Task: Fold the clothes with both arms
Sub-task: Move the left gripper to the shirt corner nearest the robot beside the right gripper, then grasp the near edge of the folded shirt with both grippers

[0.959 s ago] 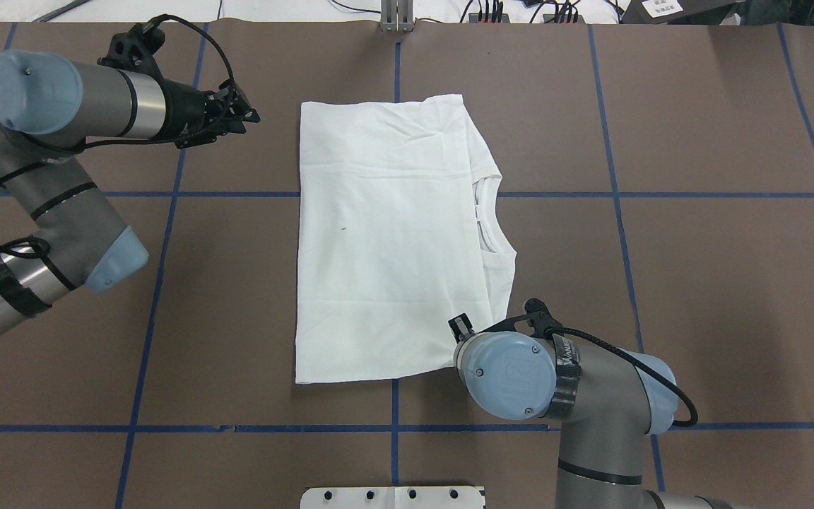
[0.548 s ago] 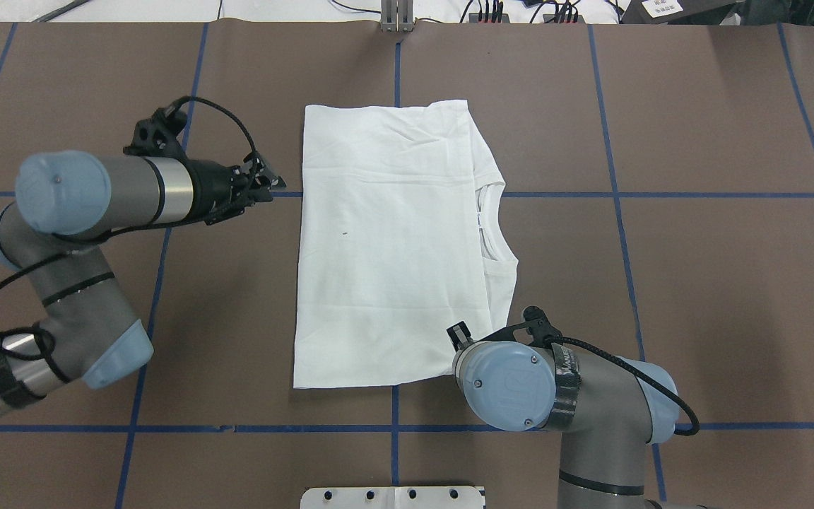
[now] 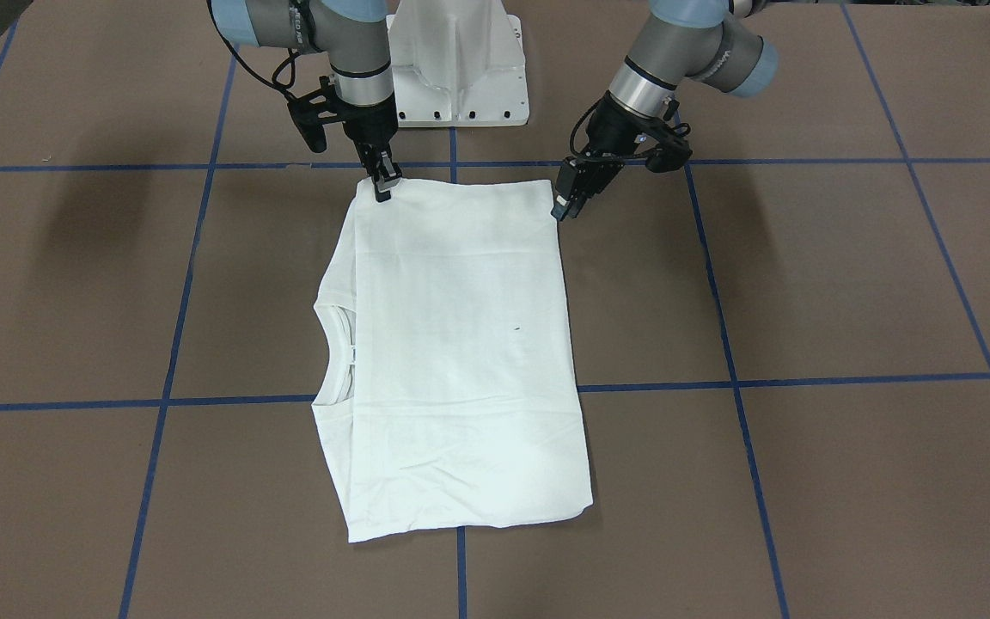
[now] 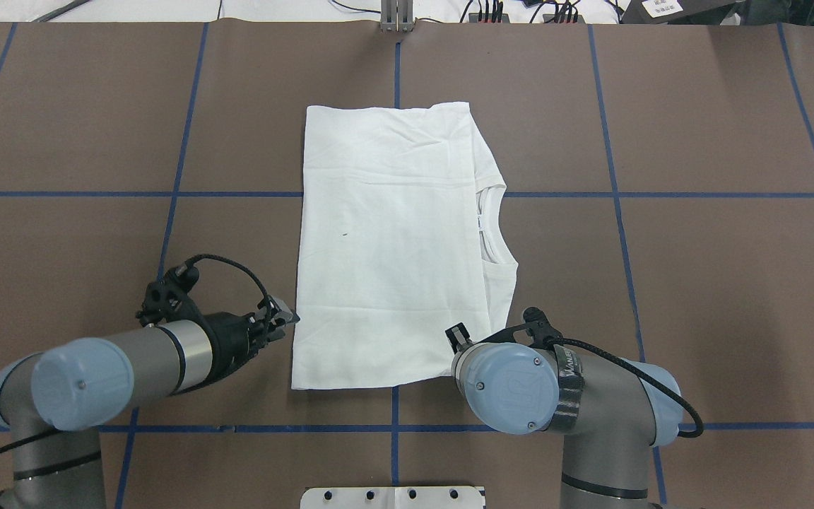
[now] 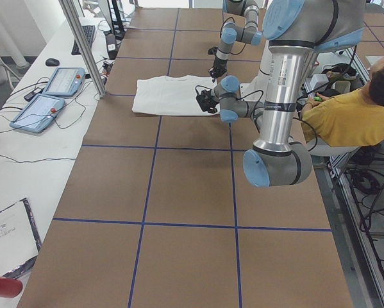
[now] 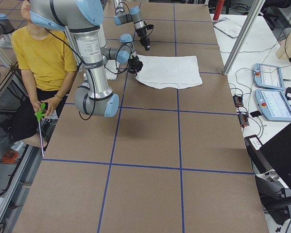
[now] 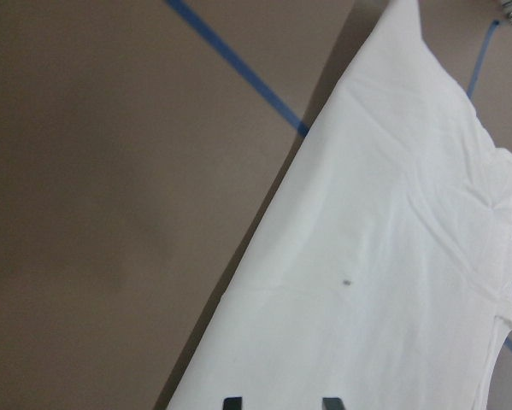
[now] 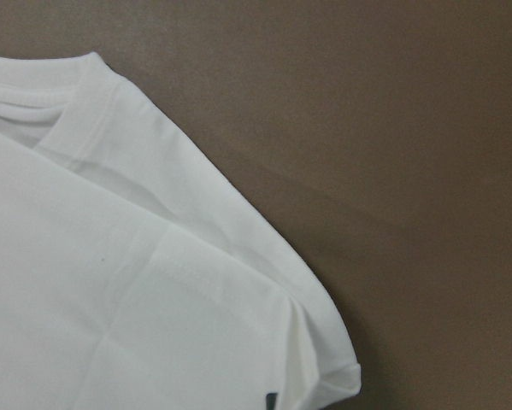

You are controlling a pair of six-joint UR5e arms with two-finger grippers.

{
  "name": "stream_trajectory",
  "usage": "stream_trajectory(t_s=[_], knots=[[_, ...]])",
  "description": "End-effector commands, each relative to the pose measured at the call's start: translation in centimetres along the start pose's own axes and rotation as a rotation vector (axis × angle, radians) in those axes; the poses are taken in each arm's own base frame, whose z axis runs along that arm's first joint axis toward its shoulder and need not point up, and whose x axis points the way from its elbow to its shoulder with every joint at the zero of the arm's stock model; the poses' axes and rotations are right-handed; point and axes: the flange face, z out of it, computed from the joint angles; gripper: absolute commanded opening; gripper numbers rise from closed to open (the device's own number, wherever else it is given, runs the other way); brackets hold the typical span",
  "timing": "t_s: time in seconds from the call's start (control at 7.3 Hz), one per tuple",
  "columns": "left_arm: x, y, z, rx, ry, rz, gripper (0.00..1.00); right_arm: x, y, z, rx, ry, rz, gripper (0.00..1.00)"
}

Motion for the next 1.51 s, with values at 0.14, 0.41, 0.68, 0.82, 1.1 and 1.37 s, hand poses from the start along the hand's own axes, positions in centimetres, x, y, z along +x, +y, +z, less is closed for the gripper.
stream_trajectory(t_s=[0.14, 0.41, 0.68, 0.82, 1.1, 1.37], knots=[[-3.0, 4.8, 0.8, -0.019, -0.084, -0.001, 0.48, 0.0, 0.1, -0.2, -0.004, -0.002, 0.000, 0.00], [-3.2, 5.1, 0.9, -0.022, -0.090, 0.002, 0.48, 0.0, 0.2, -0.2, -0.005, -0.001, -0.001, 0.00], [-3.5, 5.7, 0.9, -0.031, -0.095, 0.006, 0.48, 0.0, 0.2, -0.3, -0.005, -0.001, -0.001, 0.00], [-3.7, 6.0, 1.0, -0.035, -0.099, -0.001, 0.46, 0.0, 0.3, -0.2, -0.006, 0.000, -0.001, 0.00], [-3.9, 6.4, 1.0, -0.031, -0.097, -0.036, 0.08, -0.1, 0.3, -0.3, -0.006, -0.002, 0.001, 0.00], [-3.6, 6.4, 0.8, -0.027, -0.088, -0.042, 0.00, -0.1, 0.1, -0.6, -0.010, -0.004, 0.000, 0.00]])
